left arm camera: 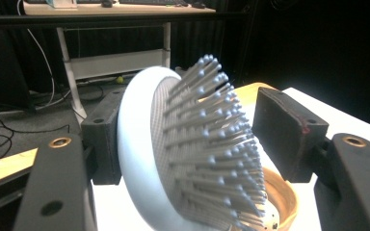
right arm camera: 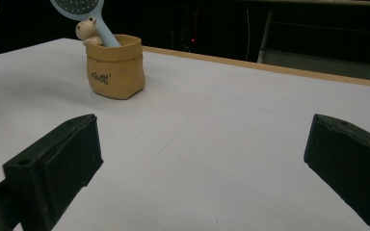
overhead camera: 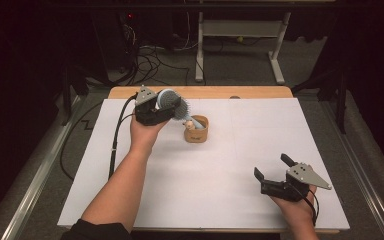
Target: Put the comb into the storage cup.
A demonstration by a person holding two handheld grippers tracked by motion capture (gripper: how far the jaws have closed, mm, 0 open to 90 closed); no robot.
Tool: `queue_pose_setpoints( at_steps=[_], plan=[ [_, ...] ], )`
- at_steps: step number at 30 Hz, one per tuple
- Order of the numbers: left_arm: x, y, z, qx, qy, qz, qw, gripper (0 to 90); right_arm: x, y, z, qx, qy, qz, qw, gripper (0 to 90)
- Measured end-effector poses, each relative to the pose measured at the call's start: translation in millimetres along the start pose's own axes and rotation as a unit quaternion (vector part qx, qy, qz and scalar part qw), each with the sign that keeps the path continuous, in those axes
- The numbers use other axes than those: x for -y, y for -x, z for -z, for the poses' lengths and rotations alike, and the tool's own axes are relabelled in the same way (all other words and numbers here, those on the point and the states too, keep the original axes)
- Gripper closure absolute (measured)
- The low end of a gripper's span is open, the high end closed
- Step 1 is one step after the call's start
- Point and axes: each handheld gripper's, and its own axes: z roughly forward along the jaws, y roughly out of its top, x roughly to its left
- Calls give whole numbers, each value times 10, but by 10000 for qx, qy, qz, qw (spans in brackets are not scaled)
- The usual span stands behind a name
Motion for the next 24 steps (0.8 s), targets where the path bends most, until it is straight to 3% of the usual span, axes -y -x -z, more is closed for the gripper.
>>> queue_pose_setpoints(
  at_steps=[4, 24],
  plan=[
    [8, 9, 1, -42, -41, -95, 9999, 342, 6, -3, -11, -4, -25, 5, 10000, 2],
    [7, -45, 43, 36, -160, -7, 9999, 205, -4, -11, -8, -7, -16, 10, 10000, 2]
  ],
)
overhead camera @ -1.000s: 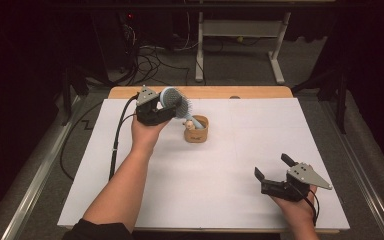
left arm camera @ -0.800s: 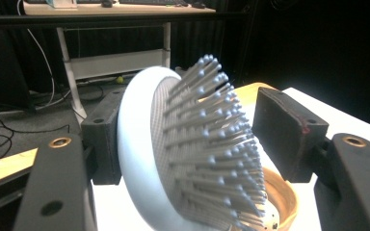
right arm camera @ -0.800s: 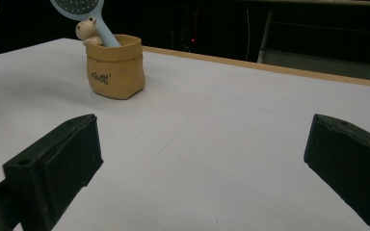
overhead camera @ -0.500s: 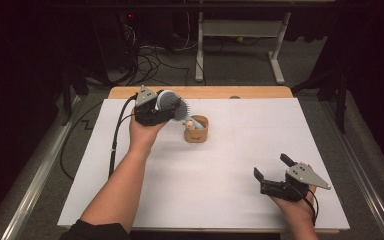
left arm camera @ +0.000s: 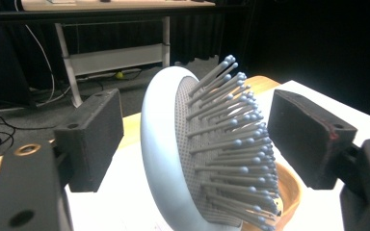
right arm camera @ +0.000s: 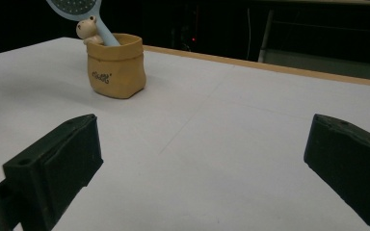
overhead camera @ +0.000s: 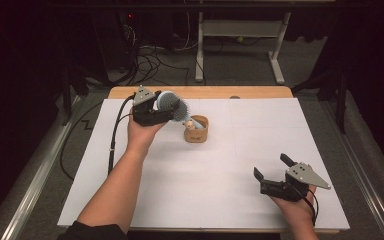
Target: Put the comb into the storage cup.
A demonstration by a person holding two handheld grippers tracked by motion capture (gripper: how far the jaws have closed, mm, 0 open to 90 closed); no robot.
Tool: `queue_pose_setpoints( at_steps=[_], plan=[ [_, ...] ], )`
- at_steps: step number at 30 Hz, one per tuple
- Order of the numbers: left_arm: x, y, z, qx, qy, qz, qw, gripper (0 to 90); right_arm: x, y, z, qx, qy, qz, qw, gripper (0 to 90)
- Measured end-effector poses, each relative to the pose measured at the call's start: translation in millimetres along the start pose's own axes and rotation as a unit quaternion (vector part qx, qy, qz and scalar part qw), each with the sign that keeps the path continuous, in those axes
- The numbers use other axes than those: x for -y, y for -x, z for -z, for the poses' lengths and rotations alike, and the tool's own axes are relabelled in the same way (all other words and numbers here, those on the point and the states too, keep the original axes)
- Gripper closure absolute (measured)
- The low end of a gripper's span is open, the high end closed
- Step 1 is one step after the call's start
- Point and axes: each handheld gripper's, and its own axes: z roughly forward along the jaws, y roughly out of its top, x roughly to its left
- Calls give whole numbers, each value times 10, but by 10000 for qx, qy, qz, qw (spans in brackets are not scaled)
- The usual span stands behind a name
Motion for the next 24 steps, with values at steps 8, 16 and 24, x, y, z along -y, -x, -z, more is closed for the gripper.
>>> queue_pose_setpoints(
  at_steps=[8, 16, 24],
  plan=[
    [2, -13, 56, -3, -45, 56, 10000, 72, 0, -3, -4, -3, -9, 17, 10000, 2],
    [-13, -9, 122, 114, 182, 71, 9997, 0, -1, -11, -4, 2, -13, 33, 10000, 2],
    [-17, 1, 191, 75, 182, 43, 9998, 0, 0, -17, -6, -2, -22, 58, 10000, 2]
  ],
)
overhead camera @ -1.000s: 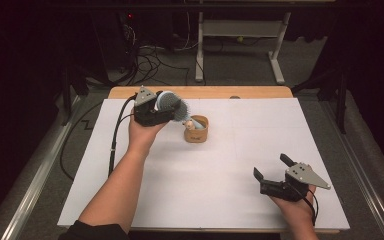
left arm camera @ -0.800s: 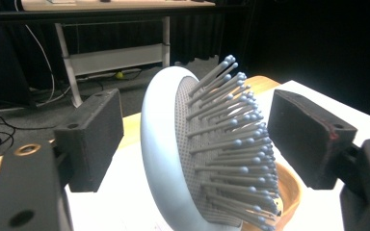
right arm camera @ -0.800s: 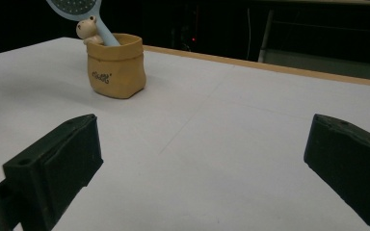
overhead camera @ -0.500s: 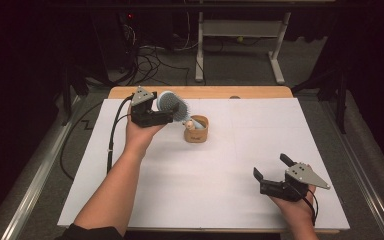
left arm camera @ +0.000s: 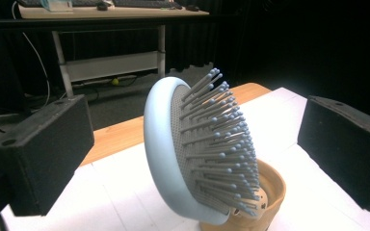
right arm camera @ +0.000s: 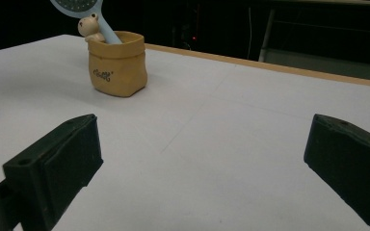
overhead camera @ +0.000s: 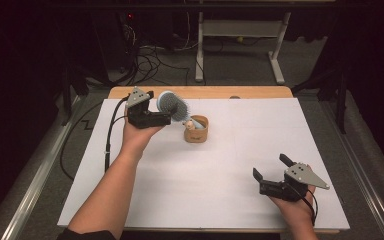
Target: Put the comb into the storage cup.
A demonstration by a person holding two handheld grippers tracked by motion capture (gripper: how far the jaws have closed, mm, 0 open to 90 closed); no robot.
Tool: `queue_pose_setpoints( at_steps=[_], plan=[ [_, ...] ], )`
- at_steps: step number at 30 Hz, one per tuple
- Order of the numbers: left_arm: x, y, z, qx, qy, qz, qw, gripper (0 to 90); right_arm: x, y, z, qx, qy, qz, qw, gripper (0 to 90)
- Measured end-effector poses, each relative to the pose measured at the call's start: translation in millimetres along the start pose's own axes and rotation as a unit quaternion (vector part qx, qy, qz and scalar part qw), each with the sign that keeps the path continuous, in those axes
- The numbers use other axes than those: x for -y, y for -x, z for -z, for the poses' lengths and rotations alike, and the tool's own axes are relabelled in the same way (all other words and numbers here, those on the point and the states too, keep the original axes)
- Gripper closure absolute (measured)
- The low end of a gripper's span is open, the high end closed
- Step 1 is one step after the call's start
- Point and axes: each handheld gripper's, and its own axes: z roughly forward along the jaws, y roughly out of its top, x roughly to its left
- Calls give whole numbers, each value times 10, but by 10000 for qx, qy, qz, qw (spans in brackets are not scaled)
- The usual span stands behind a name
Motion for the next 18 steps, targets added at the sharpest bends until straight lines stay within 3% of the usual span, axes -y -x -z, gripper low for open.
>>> queue_pose_setpoints(
  at_steps=[7, 12, 18],
  plan=[
    [115, -31, 65, 27, -126, 13, 9999, 0, 0, 7, 13, 20, -1, -20, 10000, 2],
    [275, -50, 104, 92, -168, 149, 9997, 0, -2, -4, 8, 11, -2, 3, 10000, 2],
    [472, -43, 134, 158, -229, 127, 9995, 0, 1, -5, 6, 12, -9, -2, 10000, 2]
  ],
)
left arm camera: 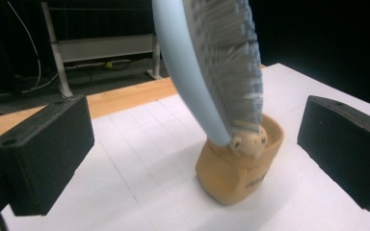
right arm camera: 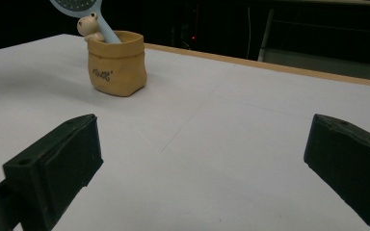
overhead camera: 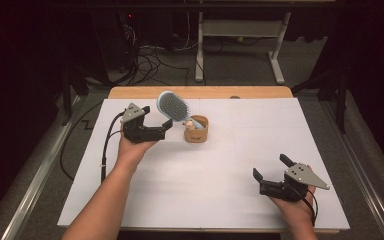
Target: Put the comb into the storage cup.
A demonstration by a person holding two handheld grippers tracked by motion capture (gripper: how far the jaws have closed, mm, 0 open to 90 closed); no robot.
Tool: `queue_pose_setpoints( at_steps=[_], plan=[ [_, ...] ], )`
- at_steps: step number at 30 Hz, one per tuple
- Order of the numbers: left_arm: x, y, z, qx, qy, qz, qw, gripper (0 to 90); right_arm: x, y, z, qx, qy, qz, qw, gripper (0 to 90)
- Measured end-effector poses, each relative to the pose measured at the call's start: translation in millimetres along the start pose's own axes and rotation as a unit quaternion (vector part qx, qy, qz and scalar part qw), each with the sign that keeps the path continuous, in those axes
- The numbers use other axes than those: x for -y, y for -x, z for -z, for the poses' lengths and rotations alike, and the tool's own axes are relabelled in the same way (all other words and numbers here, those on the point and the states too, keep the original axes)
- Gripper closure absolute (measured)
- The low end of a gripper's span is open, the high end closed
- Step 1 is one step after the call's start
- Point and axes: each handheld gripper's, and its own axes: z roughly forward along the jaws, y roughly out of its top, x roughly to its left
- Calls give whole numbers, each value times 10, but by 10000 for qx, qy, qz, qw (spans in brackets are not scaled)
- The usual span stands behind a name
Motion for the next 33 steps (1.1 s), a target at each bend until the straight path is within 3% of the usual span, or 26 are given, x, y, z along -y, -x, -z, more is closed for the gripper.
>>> queue_pose_setpoints(
  at_steps=[14, 31, 33],
  plan=[
    [356, 67, 165, 56, -141, -92, 9998, 0, -5, -12, 5, -12, 17, -1, 10000, 2],
    [637, 40, 676, -62, -261, -325, 9991, 0, -1, -8, 8, -6, 6, -29, 10000, 2],
    [670, 30, 743, -61, -231, -280, 9993, 0, 2, -3, 8, 0, -1, -34, 10000, 2]
  ],
)
